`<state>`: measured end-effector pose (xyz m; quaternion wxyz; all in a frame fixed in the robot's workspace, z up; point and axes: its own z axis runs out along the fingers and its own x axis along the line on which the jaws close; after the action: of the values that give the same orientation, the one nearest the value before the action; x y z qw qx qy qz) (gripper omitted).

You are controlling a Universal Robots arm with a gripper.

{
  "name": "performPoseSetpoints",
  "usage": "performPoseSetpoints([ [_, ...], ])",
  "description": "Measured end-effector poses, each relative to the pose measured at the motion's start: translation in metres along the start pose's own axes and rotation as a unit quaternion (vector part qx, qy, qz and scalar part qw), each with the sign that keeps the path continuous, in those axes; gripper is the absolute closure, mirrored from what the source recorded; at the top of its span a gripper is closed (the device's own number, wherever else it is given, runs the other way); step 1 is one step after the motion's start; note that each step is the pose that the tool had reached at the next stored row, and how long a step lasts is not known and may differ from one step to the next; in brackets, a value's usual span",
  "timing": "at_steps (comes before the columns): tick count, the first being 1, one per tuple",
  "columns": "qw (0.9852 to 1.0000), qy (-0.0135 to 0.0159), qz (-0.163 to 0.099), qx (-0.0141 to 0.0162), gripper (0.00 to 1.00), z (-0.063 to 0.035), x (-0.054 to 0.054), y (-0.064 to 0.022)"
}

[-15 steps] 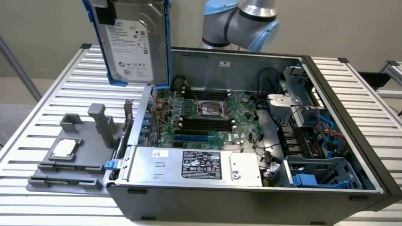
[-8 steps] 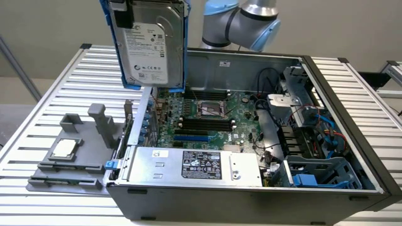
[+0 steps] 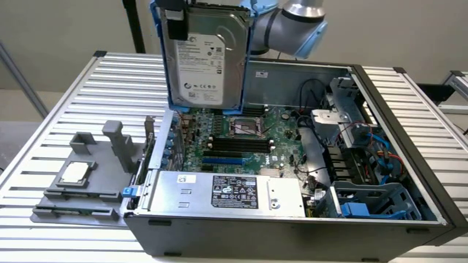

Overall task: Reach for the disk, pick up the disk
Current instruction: 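Pick up the disk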

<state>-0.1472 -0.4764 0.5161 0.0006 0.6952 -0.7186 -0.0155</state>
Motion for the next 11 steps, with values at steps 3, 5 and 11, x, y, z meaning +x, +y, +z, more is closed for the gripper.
performPoseSetpoints([
  [3, 1.0000, 0.0000, 0.000, 0.0000, 0.67, -0.0004, 0.004, -0.0139],
  [5, 1.0000, -0.0001, 0.000, 0.0000, 0.67, -0.0006, 0.007, -0.0230],
  [11, 1.0000, 0.0000, 0.000, 0.0000, 0.67, -0.0014, 0.014, -0.0505],
])
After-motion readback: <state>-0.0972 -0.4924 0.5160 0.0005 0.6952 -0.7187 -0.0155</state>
